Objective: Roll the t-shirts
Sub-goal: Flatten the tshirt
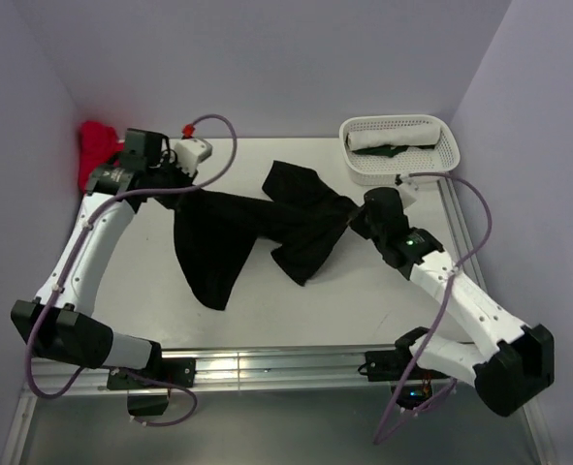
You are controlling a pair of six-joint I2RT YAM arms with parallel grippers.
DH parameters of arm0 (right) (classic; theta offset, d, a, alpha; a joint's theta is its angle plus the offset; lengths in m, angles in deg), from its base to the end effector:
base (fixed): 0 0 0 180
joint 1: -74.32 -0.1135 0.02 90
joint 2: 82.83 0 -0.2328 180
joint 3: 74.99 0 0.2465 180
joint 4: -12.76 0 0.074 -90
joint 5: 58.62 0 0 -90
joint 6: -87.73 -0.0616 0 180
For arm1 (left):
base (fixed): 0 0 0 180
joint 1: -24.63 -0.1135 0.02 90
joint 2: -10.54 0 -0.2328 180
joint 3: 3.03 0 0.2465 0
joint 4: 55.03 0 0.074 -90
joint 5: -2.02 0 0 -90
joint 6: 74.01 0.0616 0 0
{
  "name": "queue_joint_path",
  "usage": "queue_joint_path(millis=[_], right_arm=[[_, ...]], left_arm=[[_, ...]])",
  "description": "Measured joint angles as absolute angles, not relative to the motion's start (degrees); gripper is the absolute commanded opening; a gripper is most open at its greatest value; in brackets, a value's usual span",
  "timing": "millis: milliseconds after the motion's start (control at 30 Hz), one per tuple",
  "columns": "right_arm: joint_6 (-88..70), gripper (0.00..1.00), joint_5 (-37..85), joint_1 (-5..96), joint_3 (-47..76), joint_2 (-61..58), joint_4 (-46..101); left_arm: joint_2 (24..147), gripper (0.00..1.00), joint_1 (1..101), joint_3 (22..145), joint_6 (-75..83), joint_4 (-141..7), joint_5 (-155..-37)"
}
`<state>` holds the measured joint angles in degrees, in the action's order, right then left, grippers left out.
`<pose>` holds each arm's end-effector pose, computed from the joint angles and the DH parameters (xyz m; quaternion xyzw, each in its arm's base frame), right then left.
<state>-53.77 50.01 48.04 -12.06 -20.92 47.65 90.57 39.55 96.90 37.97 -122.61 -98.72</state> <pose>0.2479 0.1005 0.2495 0.2644 0.8331 0.1803 0.4510 0.2889 -0.0889 0.3272 0.3259 0.8701 -0.0650 0.3641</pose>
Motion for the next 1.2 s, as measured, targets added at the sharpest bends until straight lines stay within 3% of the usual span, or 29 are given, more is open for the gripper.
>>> queue_joint_path(millis=[333,767,967,1200], right_arm=[[-49.4,0.0,52.1,49.9,3.0,-34.1,57.9],[-45.1,0.0,50.5,49.9,12.5,-38.1,65.5],[-41.7,0.0,48.3,51.0,23.9,-25.2,64.4],[-36.6,0.0,38.6,56.0,36.3,0.1,52.8]], left_arm=[[91.0,0.0,16.8,105.0,41.8,-127.8,-111.3],[88.3,0.0,11.3,106.8,44.9,-131.8,-120.4],[94.6,0.0,11.1,115.4,43.0,-131.9,-124.8],[115.4,0.0,11.0,128.5,30.6,-117.9,-128.4]])
